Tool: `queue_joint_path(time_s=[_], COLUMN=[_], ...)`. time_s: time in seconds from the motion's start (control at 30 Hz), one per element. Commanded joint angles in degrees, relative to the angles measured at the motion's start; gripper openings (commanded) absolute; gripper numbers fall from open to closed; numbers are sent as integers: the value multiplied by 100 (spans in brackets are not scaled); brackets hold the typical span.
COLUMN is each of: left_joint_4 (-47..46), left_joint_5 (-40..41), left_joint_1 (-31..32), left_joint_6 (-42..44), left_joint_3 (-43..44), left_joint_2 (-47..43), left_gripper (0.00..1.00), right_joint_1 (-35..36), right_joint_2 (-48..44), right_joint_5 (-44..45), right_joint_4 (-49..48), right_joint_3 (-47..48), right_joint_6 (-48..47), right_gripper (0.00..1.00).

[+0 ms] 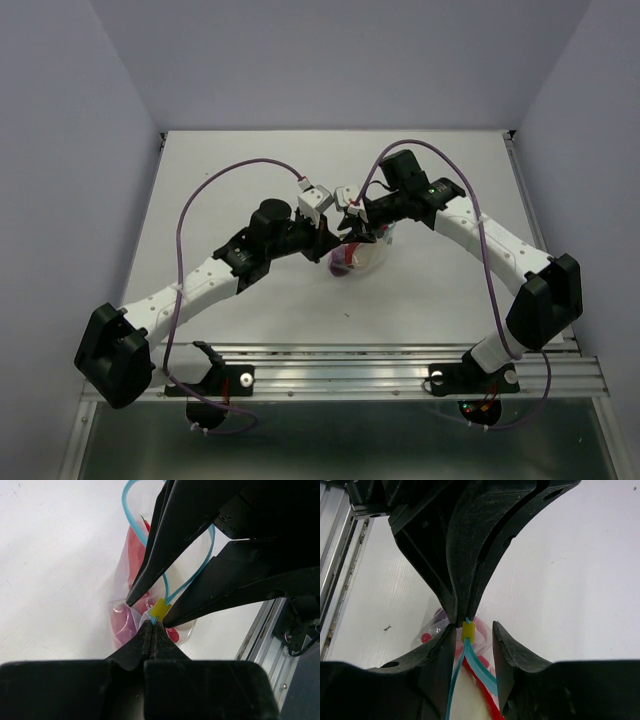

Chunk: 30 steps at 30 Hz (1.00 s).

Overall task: Place the food in the zip-top bag and seal the zipper
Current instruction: Zip up the zip-top bag

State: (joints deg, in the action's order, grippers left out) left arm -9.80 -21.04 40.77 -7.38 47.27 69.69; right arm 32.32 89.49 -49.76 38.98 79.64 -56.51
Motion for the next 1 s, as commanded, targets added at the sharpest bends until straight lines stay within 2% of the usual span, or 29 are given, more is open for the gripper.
queue_joint_path(time_s=[0.0,0.17,0.27,0.33,0.4,0.5,0.6,0.73,0.97], left_joint_4=[-48,-39,-48,-48,-39,-48,-13,-13,365], left_joint_5=[-155,-120,-146,-68,-50,-6,318,714,1487], left_joint_1=[36,36,45,45,45,45,45,45,45], left_joint_6=[-9,-36,-1,-9,-27,-97,-290,-930,-1309], left_joint_3=[90,134,178,178,187,187,38,-409,-833], left_joint_2=[-34,-8,-34,-43,-35,-34,-113,-499,-1062], left_gripper=[0,0,0,0,0,0,0,0,0], right_joint_1=[-6,-6,-6,-6,-6,-6,-6,-6,-120], right_joint_2=[-143,-73,33,147,209,253,358,446,446], right_joint_5=[-33,-245,-70,80,89,281,615,1063,1758], right_joint_4=[-400,-391,-391,-391,-400,-426,-418,-409,-400], right_joint_3=[-18,-18,26,122,149,114,175,272,202], right_joint_6=[61,87,96,219,211,97,140,237,149], right_gripper=[41,39,37,28,26,12,7,5,4])
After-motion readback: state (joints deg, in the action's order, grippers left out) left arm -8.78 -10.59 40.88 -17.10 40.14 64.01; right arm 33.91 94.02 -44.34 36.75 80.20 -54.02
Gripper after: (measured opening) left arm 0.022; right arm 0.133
